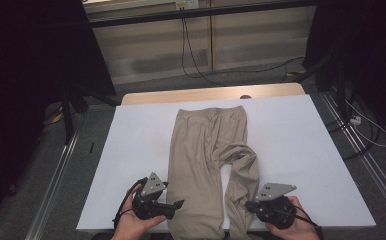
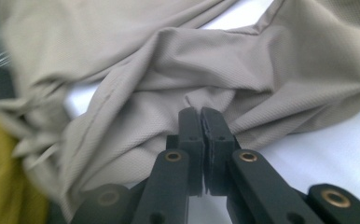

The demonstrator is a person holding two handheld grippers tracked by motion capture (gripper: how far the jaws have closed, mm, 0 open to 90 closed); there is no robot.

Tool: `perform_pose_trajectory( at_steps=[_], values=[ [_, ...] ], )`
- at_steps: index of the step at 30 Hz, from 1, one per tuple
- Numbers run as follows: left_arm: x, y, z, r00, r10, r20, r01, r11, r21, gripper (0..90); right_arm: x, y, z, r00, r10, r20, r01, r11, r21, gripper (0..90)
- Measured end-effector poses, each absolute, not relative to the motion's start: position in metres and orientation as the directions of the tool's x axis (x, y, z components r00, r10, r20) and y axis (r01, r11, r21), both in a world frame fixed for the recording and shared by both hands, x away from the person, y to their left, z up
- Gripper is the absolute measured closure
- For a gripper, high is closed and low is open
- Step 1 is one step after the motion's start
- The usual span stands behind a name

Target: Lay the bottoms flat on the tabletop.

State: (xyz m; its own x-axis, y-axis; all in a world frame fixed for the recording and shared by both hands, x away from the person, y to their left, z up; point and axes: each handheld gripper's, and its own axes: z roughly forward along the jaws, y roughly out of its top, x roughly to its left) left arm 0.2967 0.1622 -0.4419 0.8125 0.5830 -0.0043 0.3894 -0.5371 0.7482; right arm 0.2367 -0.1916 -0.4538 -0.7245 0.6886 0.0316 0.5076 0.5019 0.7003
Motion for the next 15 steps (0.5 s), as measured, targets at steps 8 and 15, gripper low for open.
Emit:
perform_pose_trajectory(
  at_steps=[8, 15],
  values=[
    [0.297, 0.144, -0.437, 0.831, 0.555, -0.045, 0.397, -0.534, 0.746, 33.2, 0.204, -0.203, -0.451, -0.761, 0.643, 0.086, 0.513, 0.514, 0.688, 79.2],
    [0.308, 0.091, -0.427, 0.869, 0.493, -0.034, 0.334, -0.536, 0.775, 41.6, 0.229, -0.220, -0.439, -0.658, 0.750, 0.065, 0.517, 0.388, 0.763, 59.7]
  ],
)
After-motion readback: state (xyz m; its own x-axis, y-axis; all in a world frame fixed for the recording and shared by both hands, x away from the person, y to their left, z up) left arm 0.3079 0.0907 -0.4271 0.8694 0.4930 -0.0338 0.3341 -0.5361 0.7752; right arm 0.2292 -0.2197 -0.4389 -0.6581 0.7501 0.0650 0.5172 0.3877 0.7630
